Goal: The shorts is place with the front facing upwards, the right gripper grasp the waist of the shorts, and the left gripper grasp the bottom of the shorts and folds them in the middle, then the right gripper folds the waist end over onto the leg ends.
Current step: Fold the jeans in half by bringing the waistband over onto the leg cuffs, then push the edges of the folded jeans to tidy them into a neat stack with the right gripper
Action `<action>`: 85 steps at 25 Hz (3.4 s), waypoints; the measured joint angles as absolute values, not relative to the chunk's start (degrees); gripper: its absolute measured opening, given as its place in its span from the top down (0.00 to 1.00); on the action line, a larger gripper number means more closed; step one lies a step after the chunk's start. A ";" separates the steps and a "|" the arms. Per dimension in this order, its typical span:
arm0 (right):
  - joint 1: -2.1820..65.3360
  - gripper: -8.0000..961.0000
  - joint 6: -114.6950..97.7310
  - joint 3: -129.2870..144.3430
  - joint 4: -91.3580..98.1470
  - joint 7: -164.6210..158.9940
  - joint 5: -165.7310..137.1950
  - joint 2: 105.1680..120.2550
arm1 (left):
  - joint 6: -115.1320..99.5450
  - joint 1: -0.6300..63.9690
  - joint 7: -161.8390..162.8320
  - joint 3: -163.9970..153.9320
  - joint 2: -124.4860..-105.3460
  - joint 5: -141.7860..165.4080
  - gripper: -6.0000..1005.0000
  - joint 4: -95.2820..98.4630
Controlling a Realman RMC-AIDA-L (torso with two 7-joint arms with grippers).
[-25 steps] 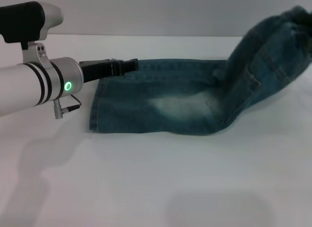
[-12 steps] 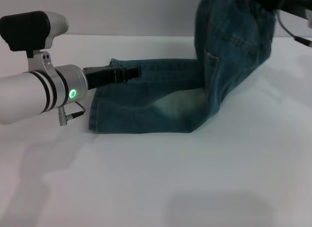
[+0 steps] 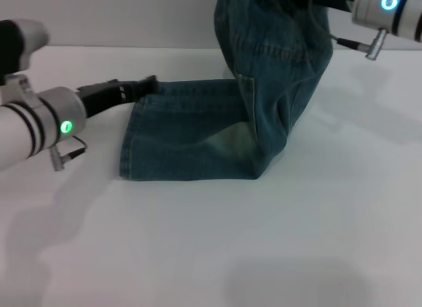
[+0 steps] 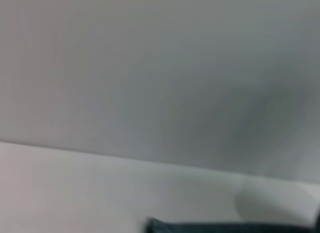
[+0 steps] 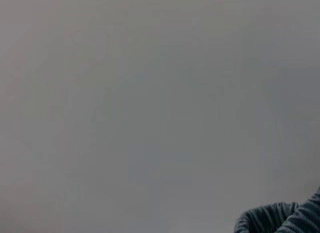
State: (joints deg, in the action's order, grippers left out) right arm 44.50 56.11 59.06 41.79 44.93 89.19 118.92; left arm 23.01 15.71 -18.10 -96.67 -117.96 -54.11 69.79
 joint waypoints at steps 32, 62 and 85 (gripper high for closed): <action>55.76 0.84 45.08 84.80 27.12 43.97 93.36 119.36 | 9.41 6.85 -17.96 -93.82 -118.05 -54.08 0.17 75.01; 32.69 0.45 -57.06 128.22 46.02 67.84 74.14 119.56 | -9.96 7.68 -19.83 -104.25 -117.99 -53.85 0.17 68.63; 28.37 0.92 -55.10 152.75 27.25 -11.37 43.03 119.77 | -33.04 12.57 -11.23 -116.05 -118.10 -53.25 0.17 52.19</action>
State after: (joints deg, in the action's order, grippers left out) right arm 28.37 -55.10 152.75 27.25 -11.37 43.03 119.77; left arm -33.04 12.57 -11.23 -116.05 -118.10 -53.25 52.19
